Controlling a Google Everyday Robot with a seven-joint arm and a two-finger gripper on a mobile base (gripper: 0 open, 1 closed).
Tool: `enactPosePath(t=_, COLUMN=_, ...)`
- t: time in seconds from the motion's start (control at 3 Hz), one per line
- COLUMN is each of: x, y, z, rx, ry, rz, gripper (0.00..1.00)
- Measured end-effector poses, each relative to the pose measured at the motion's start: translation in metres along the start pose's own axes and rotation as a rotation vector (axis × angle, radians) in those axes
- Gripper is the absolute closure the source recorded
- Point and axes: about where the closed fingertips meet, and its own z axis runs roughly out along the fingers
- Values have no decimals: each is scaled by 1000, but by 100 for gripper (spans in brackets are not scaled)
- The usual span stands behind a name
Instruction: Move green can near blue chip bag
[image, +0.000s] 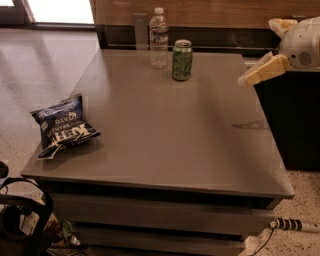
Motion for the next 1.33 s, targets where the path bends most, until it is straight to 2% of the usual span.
enactPosePath(t=0.33, x=-3, y=-5, z=16, rx=-10, ry=-11, rz=41, gripper=0)
enactPosePath(t=0.67, x=-12, y=-12, z=49, rx=-24, ry=-73, rz=109, gripper=0)
enactPosePath(t=1.33, x=-14, y=-19, z=109, rx=-21, ry=-209, rz=239, gripper=0)
